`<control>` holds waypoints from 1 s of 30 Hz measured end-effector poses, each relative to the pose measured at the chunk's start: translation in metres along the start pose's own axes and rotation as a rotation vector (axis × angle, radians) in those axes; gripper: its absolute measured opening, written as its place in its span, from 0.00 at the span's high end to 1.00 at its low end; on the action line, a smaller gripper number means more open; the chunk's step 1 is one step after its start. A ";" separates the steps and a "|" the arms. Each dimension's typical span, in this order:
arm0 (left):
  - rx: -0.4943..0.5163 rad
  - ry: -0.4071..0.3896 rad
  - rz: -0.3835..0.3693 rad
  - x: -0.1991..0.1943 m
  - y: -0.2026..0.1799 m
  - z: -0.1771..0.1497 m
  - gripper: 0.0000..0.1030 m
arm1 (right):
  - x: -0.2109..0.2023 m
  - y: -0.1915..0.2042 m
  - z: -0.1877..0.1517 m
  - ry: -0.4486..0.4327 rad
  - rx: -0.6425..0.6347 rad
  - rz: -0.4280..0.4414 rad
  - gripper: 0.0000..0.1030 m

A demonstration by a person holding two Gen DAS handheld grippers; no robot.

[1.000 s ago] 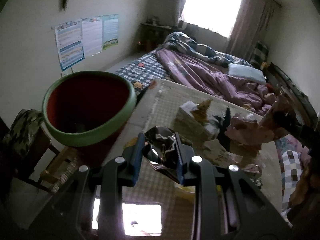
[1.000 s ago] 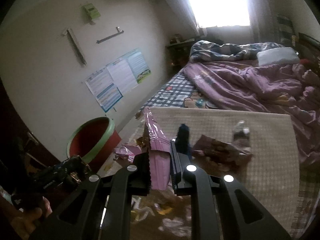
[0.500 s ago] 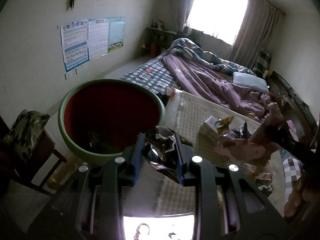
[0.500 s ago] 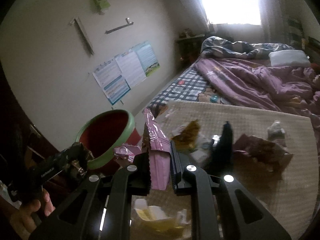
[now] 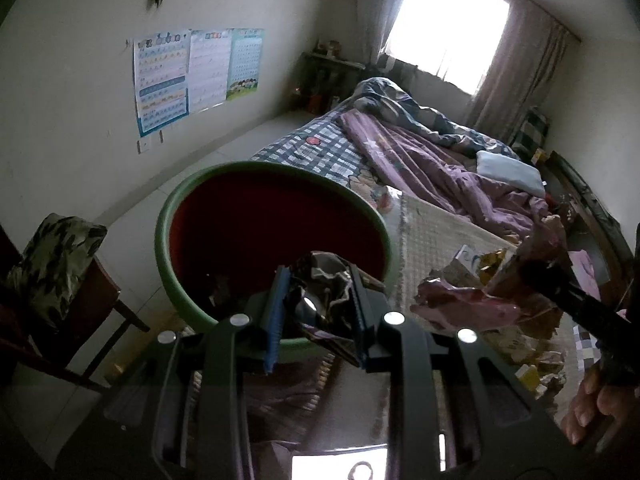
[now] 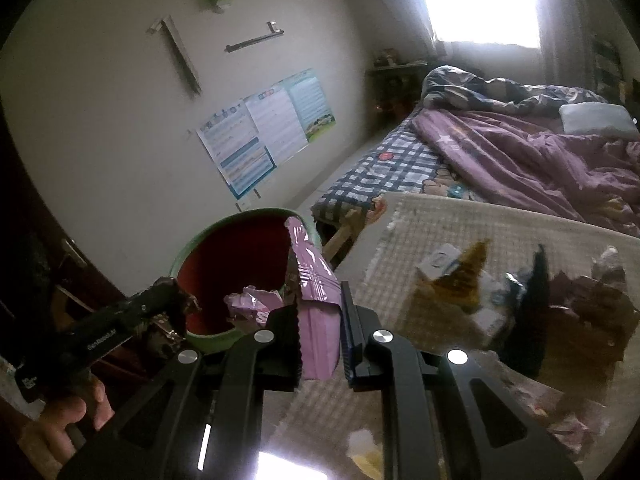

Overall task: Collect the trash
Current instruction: 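Carry both wrappers over the red basin and open both grippers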

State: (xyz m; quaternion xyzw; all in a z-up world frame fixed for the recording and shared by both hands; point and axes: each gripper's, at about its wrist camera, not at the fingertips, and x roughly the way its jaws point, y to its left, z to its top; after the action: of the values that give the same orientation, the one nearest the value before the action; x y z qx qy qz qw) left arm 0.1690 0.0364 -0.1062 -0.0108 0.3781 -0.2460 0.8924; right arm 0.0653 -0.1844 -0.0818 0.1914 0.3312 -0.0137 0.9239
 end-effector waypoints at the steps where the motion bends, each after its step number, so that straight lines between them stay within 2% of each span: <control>1: 0.000 0.000 -0.002 0.001 0.002 0.002 0.74 | 0.002 0.004 0.001 -0.002 -0.001 0.000 0.86; 15: 0.039 0.050 -0.027 0.041 0.031 0.023 0.74 | 0.052 0.040 0.024 -0.021 -0.046 -0.054 0.85; 21: 0.047 0.105 -0.011 0.065 0.042 0.021 0.74 | 0.074 0.050 0.032 -0.006 -0.072 -0.071 0.85; 30: 0.027 0.130 0.008 0.078 0.061 0.020 0.73 | 0.101 0.065 0.030 0.045 -0.101 -0.064 0.84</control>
State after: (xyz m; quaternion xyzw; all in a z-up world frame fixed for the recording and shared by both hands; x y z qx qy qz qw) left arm 0.2555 0.0517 -0.1565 0.0189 0.4321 -0.2475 0.8670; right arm 0.1728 -0.1247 -0.1006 0.1342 0.3579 -0.0221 0.9238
